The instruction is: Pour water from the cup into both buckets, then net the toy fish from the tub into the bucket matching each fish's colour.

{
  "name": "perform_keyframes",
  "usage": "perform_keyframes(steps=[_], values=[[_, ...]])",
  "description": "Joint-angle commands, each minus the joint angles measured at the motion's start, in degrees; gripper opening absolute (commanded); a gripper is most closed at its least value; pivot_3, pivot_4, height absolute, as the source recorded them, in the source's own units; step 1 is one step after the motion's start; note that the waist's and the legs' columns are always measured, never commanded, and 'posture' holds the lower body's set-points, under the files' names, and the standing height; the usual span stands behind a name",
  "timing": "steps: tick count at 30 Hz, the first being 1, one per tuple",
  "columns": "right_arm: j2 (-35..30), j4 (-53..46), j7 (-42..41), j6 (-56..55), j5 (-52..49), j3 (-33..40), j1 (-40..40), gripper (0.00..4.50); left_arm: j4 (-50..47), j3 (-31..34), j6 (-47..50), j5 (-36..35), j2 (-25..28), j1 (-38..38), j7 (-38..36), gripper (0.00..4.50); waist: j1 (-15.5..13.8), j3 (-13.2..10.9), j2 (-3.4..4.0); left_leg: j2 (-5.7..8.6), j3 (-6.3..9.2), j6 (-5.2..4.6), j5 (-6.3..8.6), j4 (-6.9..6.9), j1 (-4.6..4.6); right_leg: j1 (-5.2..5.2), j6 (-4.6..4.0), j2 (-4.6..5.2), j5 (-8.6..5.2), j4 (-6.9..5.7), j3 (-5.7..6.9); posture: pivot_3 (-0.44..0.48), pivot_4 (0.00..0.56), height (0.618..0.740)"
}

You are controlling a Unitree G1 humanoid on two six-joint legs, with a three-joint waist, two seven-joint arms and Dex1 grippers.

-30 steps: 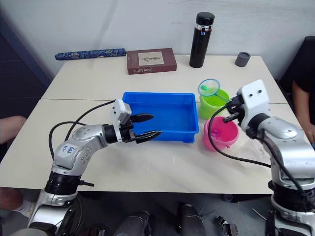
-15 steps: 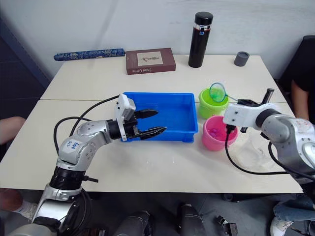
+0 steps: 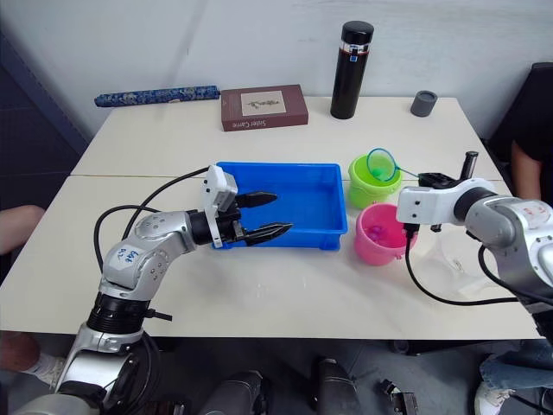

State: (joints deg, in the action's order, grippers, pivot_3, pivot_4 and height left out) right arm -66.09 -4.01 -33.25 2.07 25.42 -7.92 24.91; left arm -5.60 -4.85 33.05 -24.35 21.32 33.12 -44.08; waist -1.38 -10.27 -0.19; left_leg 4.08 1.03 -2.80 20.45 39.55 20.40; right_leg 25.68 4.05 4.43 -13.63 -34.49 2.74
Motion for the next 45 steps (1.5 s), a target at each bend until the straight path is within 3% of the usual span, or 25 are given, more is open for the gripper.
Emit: perform_keyframes(steps=[1, 7, 11, 17, 24, 30, 35, 39, 42, 45], values=[[0.3, 0.2, 2.2, -0.5, 2.1, 3.2, 1.4, 0.00, -0.2, 0.3, -1.5, 0.3, 0.3, 0.8, -0.6, 4.40, 0.0, 0.0, 0.00, 0.00, -0.01, 0.00, 0.00, 0.00, 0.00, 0.00, 0.00, 0.00, 0.00, -0.01, -0.01, 0.000, 0.150, 0.740], [0.2, 0.2, -3.5, -5.1, -0.4, 1.7, 0.0, 0.00, 0.3, 0.3, -2.3, 0.5, 0.3, 0.6, -0.8, 4.40, 0.0, 0.0, 0.00, 0.00, 0.00, 0.00, 0.00, 0.02, 0.00, 0.00, 0.00, 0.00, 0.00, -0.01, 0.00, 0.000, 0.150, 0.740], [4.0, 1.4, 1.7, 1.0, -0.3, 7.0, 2.4, 0.00, 0.4, 0.2, -2.7, 0.5, 0.4, 0.6, -1.0, 4.40, 0.0, 0.0, 0.00, 0.01, -0.01, 0.00, 0.00, 0.05, 0.00, -0.01, 0.00, 0.02, 0.00, -0.03, -0.01, 0.000, 0.150, 0.740], [16.5, -7.0, -3.6, 15.3, -20.5, 17.3, 4.0, 0.00, -3.4, 0.6, -1.4, -2.0, 7.3, -1.7, -8.8, 4.40, 0.4, 0.0, 0.00, -0.09, 0.01, 0.05, 0.01, 0.08, -0.01, -0.02, -0.01, -0.07, 0.00, -0.21, 0.01, 0.000, 0.150, 0.740], [20.2, -22.2, -17.8, 36.3, -50.0, 23.0, -0.9, 0.00, -11.2, 3.3, 3.1, -8.0, 21.0, -8.2, -19.9, 4.40, 0.1, 0.0, 0.05, -0.17, 0.14, 0.04, 0.04, 0.05, 0.01, -0.07, -0.05, -0.07, -0.02, -0.18, 0.06, 0.000, 0.150, 0.740], [20.0, -26.3, -25.3, 36.6, -56.2, 14.6, -10.5, 0.00, -14.6, 5.5, 3.5, -7.7, 30.5, -16.1, -24.3, 4.40, 0.0, 0.0, 0.04, -0.12, 0.17, -0.20, 0.17, 0.05, -0.05, -0.23, -0.06, 0.04, -0.03, 0.09, 0.03, 0.000, 0.150, 0.740], [20.4, -20.2, -25.3, 24.1, -43.5, 2.0, -13.3, 0.00, -14.8, 7.9, 2.1, -6.9, 33.8, -20.3, -24.3, 4.40, 0.0, 0.0, 0.05, -0.12, 0.12, -0.21, 0.18, 0.05, -0.07, -0.20, -0.07, 0.03, -0.03, 0.10, 0.02, 0.000, 0.150, 0.740], [23.0, -13.2, -24.0, 19.2, -37.5, -4.4, -13.1, 0.00, -13.4, 8.9, 1.4, -6.2, 33.4, -21.1, -22.5, 4.40, -0.1, 0.0, 0.05, -0.12, 0.12, -0.20, 0.18, 0.04, -0.09, -0.19, -0.09, 0.02, -0.04, 0.09, 0.03, 0.000, 0.150, 0.740], [23.3, -11.5, -22.5, 19.0, -35.5, -5.1, -13.6, 1.21, -12.8, 9.6, 2.1, -7.4, 32.3, -20.7, -21.2, 4.50, -0.1, 0.0, 0.05, -0.11, 0.11, -0.20, 0.18, 0.04, -0.07, -0.17, -0.09, 0.03, -0.05, 0.08, 0.03, 0.000, 0.150, 0.740], [22.6, -15.5, -20.2, 22.3, -37.2, -0.3, -15.4, 2.58, -11.2, 10.7, 3.4, -9.4, 30.6, -19.6, -20.3, 4.50, -0.1, 0.0, 0.04, -0.10, 0.12, -0.19, 0.18, 0.04, -0.06, -0.17, -0.08, 0.02, -0.04, 0.07, 0.03, 0.000, 0.150, 0.740]])
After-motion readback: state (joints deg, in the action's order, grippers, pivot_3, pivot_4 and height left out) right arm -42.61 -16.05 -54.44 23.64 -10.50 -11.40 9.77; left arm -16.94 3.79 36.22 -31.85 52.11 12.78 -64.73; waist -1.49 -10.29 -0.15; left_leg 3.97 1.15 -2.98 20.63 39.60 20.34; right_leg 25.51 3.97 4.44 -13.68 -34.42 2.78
